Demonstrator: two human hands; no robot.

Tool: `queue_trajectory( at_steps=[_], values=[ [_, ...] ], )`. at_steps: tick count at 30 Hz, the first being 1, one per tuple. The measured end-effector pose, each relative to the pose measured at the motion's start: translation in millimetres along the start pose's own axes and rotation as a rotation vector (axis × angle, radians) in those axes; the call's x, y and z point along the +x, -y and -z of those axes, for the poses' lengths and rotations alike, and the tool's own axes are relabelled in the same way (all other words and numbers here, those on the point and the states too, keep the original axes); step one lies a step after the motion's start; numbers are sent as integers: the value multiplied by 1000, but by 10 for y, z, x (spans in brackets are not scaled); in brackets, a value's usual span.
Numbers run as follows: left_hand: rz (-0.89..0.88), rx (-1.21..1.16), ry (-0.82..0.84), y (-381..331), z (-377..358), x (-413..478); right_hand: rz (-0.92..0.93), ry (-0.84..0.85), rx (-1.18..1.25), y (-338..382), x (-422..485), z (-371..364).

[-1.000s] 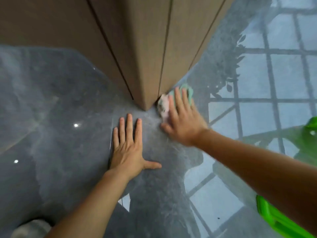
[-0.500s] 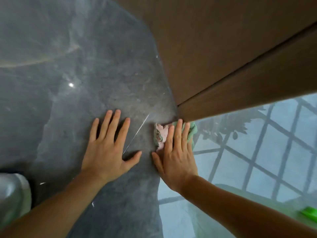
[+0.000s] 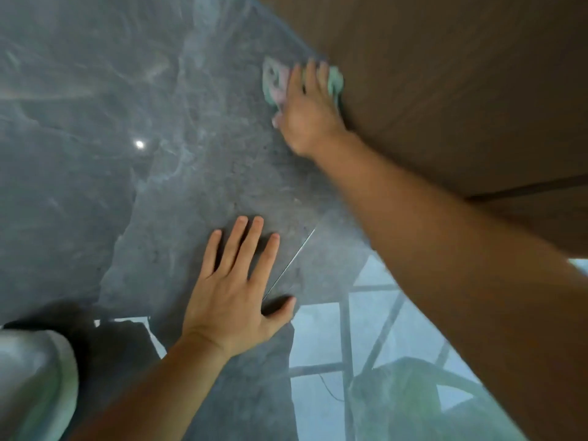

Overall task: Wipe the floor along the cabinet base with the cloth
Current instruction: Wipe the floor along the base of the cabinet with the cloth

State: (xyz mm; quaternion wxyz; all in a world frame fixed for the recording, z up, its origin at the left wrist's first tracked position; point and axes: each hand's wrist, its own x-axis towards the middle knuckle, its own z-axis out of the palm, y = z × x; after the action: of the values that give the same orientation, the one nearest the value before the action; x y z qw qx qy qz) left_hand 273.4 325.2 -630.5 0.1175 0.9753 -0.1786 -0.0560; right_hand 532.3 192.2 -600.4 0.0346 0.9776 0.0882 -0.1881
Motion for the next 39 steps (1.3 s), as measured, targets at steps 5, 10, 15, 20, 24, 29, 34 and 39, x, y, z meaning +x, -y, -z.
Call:
queue_trajectory(
  at_steps=[5,10,15,20,24,29,34,39],
  values=[
    [-5,9,4,-7,-10,-8,-1,-27,126,-21,206,133],
    [-10,75,50,13,-3,-7,-51,-64,209,-70,-1198,-370],
    [-4,108,96,-23,21,-16,-43,99,210,-142,-2445,-628],
    [2,107,70,-37,23,2,21,83,177,-199,-2303,-659],
    [10,82,36,-31,14,7,44,13,160,-159,-1413,-483],
    [21,79,16,-34,6,-4,57,58,163,-199,-351,-69],
    [24,66,5,-37,15,-17,62,-42,80,-231,-508,-133],
    [25,61,28,-32,45,-7,163,-58,37,-376,-1477,-507]
  ],
)
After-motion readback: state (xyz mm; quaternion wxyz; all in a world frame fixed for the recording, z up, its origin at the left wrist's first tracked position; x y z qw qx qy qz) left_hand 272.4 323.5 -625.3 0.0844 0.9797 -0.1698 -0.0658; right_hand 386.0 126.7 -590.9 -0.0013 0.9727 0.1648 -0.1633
